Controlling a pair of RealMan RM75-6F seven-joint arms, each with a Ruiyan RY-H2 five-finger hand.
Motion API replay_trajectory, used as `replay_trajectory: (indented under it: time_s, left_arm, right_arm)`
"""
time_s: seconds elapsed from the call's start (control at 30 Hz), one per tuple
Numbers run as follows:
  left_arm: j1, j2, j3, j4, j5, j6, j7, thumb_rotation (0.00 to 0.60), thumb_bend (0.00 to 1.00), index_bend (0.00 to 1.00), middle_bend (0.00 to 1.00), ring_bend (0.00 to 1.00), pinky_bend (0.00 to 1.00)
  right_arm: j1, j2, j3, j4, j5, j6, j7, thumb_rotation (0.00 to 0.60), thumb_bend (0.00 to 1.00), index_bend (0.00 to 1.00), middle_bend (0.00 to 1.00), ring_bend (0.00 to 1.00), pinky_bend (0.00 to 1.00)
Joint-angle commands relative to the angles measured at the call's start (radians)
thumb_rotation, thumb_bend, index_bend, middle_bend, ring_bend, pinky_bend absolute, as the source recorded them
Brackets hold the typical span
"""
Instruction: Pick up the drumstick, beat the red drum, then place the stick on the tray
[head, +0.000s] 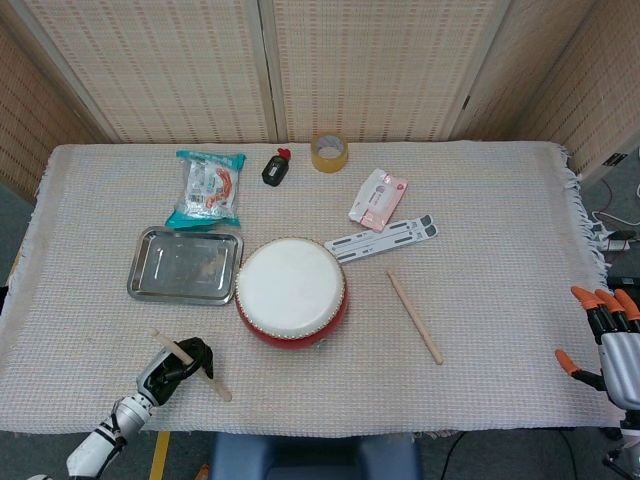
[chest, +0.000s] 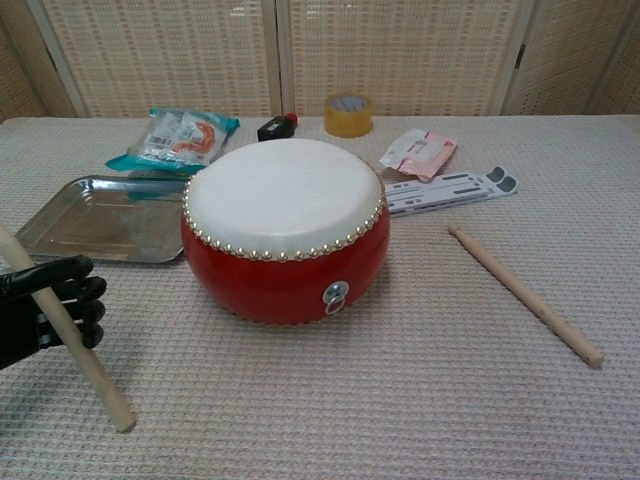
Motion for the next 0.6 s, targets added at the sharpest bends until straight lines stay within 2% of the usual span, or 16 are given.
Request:
replay_trajectory:
  time_s: [0.03, 0.13, 0.47, 0.6]
  left_arm:
    - [0.004, -0.010, 0.000, -0.008, -0.009, 0.021, 0.067, 0.412, 0.35, 0.65, 0.65, 0.60, 0.59]
    - [0.019, -0.025, -0.013, -0.015, -0.032, 0.051, 0.159, 0.412, 0.35, 0.70, 0.70, 0.65, 0.62]
    - [0.099, -0.117, -0.078, -0.017, -0.097, 0.225, 0.580, 0.415, 0.34, 0.73, 0.72, 0.66, 0.63]
    - [0.115, -0.129, -0.072, -0.019, -0.074, 0.266, 0.660, 0.416, 0.34, 0.75, 0.72, 0.66, 0.63]
  right_arm:
    - [-0.001, 0.000, 0.000, 0.001, -0.001, 0.002, 0.001, 0.600, 0.22, 0.11, 0.14, 0.02, 0.01]
    - [-0.002, -0.001, 0.001, 0.003, -0.002, 0.004, 0.004, 0.600, 0.22, 0.11, 0.14, 0.02, 0.01]
    - [-0.006, -0.003, 0.001, 0.006, -0.010, 0.017, 0.007, 0.600, 0.22, 0.12, 0.14, 0.02, 0.01]
    - [-0.006, -0.005, 0.001, 0.006, -0.013, 0.019, 0.007, 0.600, 0.22, 0.12, 0.14, 0.02, 0.01]
